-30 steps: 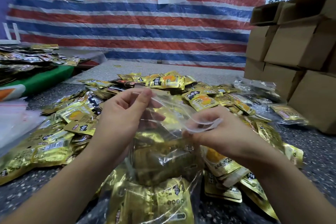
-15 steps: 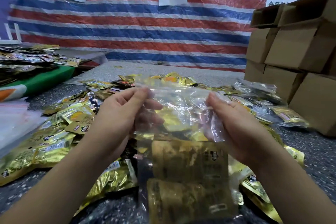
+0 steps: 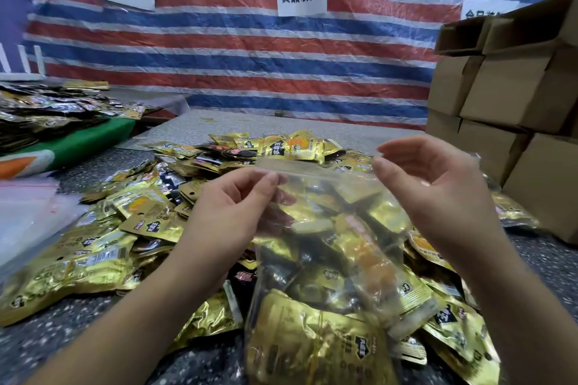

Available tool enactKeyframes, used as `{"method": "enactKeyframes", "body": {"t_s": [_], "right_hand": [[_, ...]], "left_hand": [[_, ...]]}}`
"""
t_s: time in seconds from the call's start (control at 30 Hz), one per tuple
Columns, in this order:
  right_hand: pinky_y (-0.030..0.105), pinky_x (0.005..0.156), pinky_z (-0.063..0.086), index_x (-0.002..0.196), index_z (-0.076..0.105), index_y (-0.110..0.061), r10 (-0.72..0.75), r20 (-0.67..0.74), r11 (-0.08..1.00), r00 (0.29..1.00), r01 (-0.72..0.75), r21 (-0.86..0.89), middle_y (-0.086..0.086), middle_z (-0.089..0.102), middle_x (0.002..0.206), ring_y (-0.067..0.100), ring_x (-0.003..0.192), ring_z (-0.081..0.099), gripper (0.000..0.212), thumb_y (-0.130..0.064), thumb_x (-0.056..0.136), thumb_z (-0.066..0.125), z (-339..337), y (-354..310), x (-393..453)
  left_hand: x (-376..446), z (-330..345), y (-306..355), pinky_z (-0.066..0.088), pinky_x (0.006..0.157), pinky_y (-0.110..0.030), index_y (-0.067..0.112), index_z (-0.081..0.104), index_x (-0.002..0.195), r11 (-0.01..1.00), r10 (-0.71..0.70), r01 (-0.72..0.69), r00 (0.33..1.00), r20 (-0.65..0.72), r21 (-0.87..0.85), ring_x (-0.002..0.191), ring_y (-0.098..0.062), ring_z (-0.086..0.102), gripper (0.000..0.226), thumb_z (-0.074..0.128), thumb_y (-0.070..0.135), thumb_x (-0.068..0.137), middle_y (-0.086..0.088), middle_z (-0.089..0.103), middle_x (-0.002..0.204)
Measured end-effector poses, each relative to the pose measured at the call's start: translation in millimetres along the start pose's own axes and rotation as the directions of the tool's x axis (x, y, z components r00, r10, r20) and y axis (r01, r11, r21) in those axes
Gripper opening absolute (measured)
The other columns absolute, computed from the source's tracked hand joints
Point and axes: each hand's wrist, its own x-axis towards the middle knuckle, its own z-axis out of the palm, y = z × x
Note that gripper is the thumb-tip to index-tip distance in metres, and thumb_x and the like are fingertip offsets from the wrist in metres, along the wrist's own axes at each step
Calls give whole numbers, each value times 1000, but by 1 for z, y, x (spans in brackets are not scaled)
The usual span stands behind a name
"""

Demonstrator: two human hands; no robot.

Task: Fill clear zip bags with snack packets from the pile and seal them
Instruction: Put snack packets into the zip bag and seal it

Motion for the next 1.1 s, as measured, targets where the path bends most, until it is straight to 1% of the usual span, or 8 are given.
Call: {"method": "enactKeyframes", "body": {"t_s": [0.1,0.2,0.37,0.5,0.67,0.8,0.97,1.1], "right_hand": [[10,78,46,102,69,-31,-130,163,944,978,172,-283,-20,68,93,-6,91,61,27,-48,85,57,4,-25,6],[24,81,50,117,66,-29,-98,403,890,910,261,-374,-15,67,101,2,94,60,44,-54,86,50,19,-51,14],[31,75,51,108,66,-27,-23,600,841,800,340,-421,-12,65,95,8,89,60,21,-41,97,55,40,-65,31],[24,57,41,87,65,-26,-6,583,882,812,279,-380,-12,60,75,2,69,55,13,-33,96,60,49,-54,38],[24,52,35,75,61,-24,-54,562,906,825,277,-321,-9,56,66,5,58,49,23,-30,97,60,53,-46,43],[22,53,37,80,66,-20,-108,528,940,843,259,-222,-9,57,63,4,56,49,18,-27,96,62,51,-43,44],[18,52,37,82,67,-21,-96,587,940,804,266,-211,-10,57,63,1,56,50,16,-29,95,62,52,-42,43],[19,54,36,80,66,-25,-102,599,934,794,284,-218,-11,56,63,2,57,51,17,-31,95,63,55,-42,42]], "left_hand": [[0,0,0,54,52,-23,11,72,89,999,43,-43,999,-16,34,60,-22,70,17,57,16,95,-12,74,78],[1,0,-1,55,52,-25,12,72,89,996,81,-80,996,-25,40,57,-23,70,12,61,18,91,-10,74,75],[0,1,-3,53,47,-25,16,70,86,995,100,-100,994,-33,-14,53,-24,69,9,62,19,90,-10,73,69],[2,1,-6,53,47,-24,10,66,96,996,92,-92,995,-31,4,51,-20,68,16,52,17,100,-9,73,70],[2,-2,-10,39,36,-20,19,64,91,961,208,-193,976,-62,196,38,-16,57,24,47,33,101,-1,70,68],[1,-1,-13,32,39,-18,25,63,86,925,284,-266,959,-29,272,41,-9,46,26,48,44,97,2,60,55],[1,-3,-12,40,46,-15,27,65,86,881,368,-345,930,-13,323,49,-8,52,23,48,35,101,-8,58,59],[1,-2,-9,41,43,-9,28,64,78,896,366,-341,930,-38,285,46,-1,55,30,48,18,102,4,60,59]]}}
